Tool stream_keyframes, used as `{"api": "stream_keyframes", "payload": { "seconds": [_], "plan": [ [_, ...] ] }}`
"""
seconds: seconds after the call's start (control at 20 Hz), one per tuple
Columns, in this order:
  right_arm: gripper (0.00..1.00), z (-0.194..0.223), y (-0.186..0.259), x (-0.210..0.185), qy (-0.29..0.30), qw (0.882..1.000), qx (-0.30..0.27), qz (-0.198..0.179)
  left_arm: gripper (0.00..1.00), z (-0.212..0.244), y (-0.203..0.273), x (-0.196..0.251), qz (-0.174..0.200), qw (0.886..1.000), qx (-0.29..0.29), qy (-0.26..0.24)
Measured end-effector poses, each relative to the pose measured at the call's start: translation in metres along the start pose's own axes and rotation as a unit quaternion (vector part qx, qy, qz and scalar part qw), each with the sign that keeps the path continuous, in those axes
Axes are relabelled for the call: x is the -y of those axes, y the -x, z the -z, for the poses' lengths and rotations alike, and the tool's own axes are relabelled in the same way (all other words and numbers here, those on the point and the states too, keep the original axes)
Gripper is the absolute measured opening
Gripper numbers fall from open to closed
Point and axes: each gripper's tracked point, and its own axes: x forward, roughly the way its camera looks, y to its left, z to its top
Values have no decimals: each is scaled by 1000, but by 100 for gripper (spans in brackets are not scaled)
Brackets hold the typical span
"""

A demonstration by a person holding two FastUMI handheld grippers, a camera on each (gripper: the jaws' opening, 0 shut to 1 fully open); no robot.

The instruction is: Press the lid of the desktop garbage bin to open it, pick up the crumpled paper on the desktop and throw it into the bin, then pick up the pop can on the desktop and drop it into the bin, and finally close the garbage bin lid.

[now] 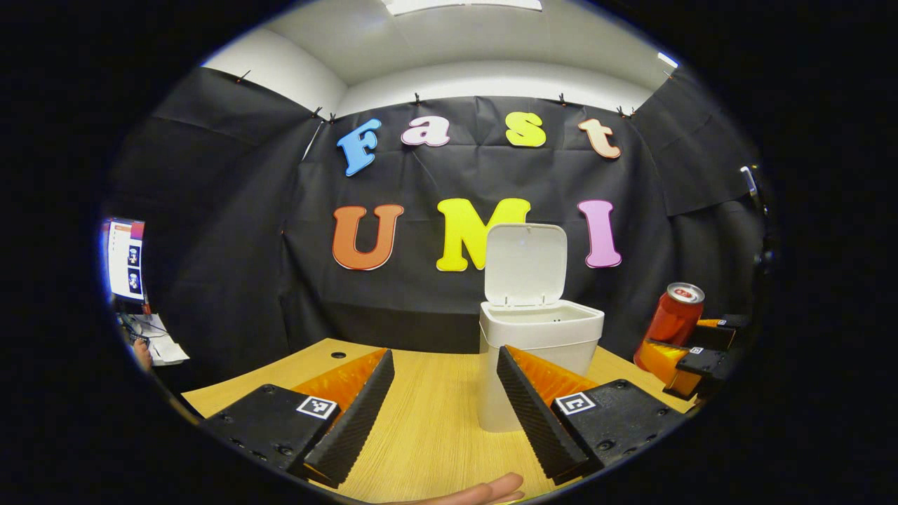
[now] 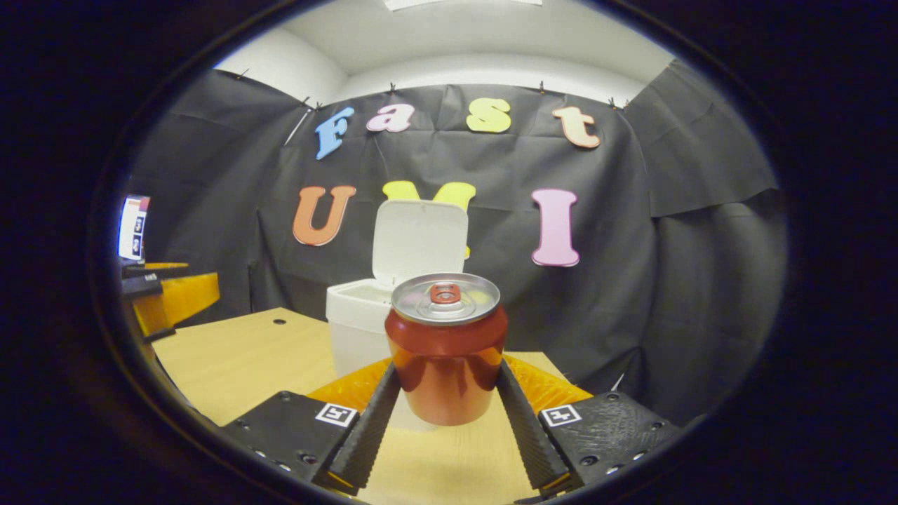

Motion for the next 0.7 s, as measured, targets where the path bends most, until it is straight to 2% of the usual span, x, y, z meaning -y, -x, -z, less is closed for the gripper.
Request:
{"api": "stream_keyframes", "payload": {
  "seconds": [0.2,0.45,0.55,0.7],
  "plan": [
    [80,-35,-15,-14,-7,1000,3,-20,97,9,1,-8,7,1000,-10,16],
    [80,-77,-56,-28,-22,999,7,-34,97,4,-1,-30,-15,1000,5,12],
    [80,-80,-74,-35,-25,999,-9,-38,96,2,0,-25,0,1000,9,23],
    [80,-86,-106,-40,-22,999,-16,-32,95,5,1,-24,20,1000,10,6]
  ]
}}
